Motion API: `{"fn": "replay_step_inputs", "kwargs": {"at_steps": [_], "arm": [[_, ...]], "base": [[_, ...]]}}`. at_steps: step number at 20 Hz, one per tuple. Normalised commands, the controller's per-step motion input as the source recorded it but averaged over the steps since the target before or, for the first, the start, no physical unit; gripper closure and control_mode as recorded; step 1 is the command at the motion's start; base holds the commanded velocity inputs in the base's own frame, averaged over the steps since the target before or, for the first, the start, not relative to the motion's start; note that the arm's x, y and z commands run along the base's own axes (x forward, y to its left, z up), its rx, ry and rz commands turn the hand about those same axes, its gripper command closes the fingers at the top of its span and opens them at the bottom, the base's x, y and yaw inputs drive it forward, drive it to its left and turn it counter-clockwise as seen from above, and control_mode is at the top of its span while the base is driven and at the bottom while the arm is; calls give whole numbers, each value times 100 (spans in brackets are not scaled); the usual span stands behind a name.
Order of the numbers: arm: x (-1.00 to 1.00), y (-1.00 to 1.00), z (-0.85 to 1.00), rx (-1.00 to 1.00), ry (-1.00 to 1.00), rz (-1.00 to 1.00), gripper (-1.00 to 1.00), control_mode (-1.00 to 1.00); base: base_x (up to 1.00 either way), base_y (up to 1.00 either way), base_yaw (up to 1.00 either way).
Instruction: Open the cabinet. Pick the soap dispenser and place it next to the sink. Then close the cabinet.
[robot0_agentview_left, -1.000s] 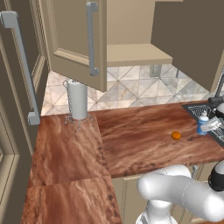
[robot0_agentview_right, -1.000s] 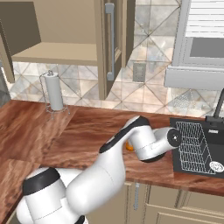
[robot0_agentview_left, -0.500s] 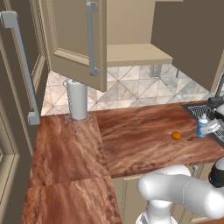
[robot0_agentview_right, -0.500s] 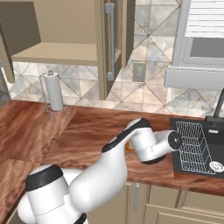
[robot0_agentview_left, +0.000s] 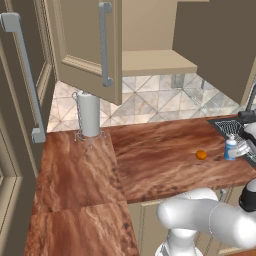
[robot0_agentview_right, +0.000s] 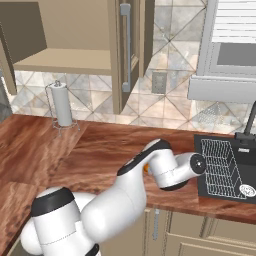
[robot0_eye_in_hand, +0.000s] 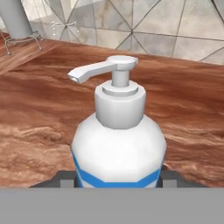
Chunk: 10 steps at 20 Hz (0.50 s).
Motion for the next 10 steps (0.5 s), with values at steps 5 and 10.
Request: {"fn": "replay_step_inputs", "kwargs": {"at_steps": [5,10], "arm": [[0,0,-13,-8,3,0,100,-100],[0,0,-2,-5,3,0,100,-100]], "base": [[0,0,0],[0,0,0]]}}
